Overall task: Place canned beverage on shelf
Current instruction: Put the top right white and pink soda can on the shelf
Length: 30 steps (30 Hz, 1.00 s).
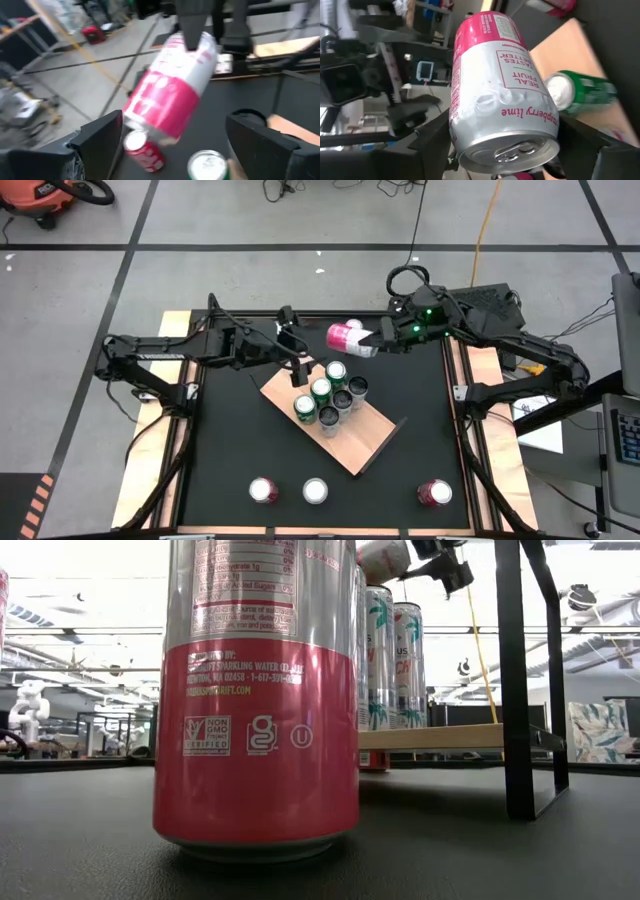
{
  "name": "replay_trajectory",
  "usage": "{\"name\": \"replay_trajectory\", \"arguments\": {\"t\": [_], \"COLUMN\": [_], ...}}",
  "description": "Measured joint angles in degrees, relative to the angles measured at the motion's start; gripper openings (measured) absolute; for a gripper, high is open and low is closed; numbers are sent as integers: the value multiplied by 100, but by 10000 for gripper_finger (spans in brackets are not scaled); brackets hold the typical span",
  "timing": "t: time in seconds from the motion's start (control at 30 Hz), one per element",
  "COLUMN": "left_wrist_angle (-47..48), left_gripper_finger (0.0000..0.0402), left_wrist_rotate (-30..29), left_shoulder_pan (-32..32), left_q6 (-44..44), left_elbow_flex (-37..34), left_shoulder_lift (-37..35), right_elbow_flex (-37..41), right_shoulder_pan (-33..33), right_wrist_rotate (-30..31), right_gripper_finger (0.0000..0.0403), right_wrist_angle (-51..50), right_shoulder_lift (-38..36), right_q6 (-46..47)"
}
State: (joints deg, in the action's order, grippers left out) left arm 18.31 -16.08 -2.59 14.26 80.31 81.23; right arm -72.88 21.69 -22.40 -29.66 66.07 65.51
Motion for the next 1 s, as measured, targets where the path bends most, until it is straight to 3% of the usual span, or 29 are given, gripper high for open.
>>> {"name": "replay_trajectory", "arguments": {"t": [0.17, 0.27, 0.43, 1.0], "left_wrist_angle": [-50, -36, -145, 259], "left_gripper_finger": [357, 357, 357, 357], "left_wrist_rotate": [372, 351, -191, 145], "left_shoulder_pan": [-3, 46, 205, 214], "left_q6": [-7, 141, 868, 1016], "left_elbow_flex": [-4, -7, -7, -10], "left_shoulder_lift": [29, 55, 93, 238], "right_elbow_flex": [0, 0, 0, 0], "right_shoulder_pan": [-273, -388, -544, -760], "right_wrist_rotate": [1, 3, 6, -19], "right_gripper_finger": [269, 269, 270, 269], "right_wrist_angle": [463, 695, 1052, 1469], "right_shoulder_lift": [250, 396, 603, 806], "right_q6": [134, 188, 293, 587]}}
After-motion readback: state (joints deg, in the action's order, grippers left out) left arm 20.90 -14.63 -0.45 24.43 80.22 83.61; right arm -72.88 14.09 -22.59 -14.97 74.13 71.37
